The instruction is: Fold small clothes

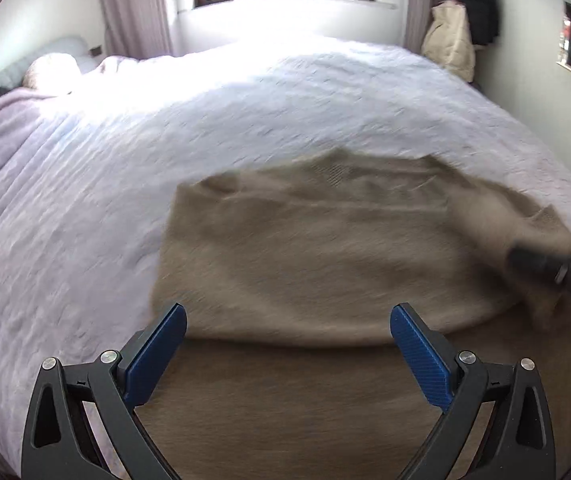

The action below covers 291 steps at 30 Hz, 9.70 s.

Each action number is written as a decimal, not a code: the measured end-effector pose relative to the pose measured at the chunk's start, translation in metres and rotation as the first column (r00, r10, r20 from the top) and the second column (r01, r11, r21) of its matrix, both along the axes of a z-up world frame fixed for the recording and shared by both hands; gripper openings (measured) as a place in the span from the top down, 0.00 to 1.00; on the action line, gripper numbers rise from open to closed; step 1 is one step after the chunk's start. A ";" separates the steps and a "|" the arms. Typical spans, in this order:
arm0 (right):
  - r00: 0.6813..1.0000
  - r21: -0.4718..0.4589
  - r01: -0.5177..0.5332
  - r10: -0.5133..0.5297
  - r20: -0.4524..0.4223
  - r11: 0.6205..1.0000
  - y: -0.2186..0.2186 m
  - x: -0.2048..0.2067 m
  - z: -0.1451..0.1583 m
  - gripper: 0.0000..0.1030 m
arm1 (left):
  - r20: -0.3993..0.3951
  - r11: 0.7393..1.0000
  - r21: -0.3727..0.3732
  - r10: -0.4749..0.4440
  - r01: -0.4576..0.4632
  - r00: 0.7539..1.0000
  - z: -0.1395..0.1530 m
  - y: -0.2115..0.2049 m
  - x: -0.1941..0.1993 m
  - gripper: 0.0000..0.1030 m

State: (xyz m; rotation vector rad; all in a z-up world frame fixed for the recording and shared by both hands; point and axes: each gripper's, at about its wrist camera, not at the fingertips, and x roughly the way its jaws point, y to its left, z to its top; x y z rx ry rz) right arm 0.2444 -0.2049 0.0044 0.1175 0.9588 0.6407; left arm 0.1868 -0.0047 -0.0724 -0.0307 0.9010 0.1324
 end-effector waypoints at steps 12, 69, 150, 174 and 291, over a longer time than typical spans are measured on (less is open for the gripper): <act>0.864 0.299 0.494 -0.423 -0.273 0.817 -0.074 0.030 -0.023 0.54 | -0.024 0.992 -0.123 0.020 -0.023 1.000 -0.044 0.037 -0.015 0.01; 0.832 0.067 0.549 -0.536 -0.146 0.833 -0.141 0.003 -0.015 0.47 | -0.064 1.000 0.023 -0.010 0.011 0.998 -0.027 0.032 0.022 0.01; 0.912 0.145 0.410 -0.405 -0.064 0.901 -0.077 -0.269 -0.027 0.32 | -0.128 0.961 -0.237 -0.175 0.141 0.976 -0.048 0.109 -0.283 0.01; 0.956 0.403 0.248 -0.157 -0.247 0.881 -0.119 -0.268 -0.074 0.30 | 0.016 0.724 -0.540 -0.501 0.429 0.865 -0.038 0.082 -0.298 0.01; 0.944 0.442 0.212 -0.064 -0.325 0.872 -0.038 -0.049 -0.038 0.40 | -0.019 0.874 -0.391 -0.322 0.290 0.946 -0.011 0.119 -0.039 0.29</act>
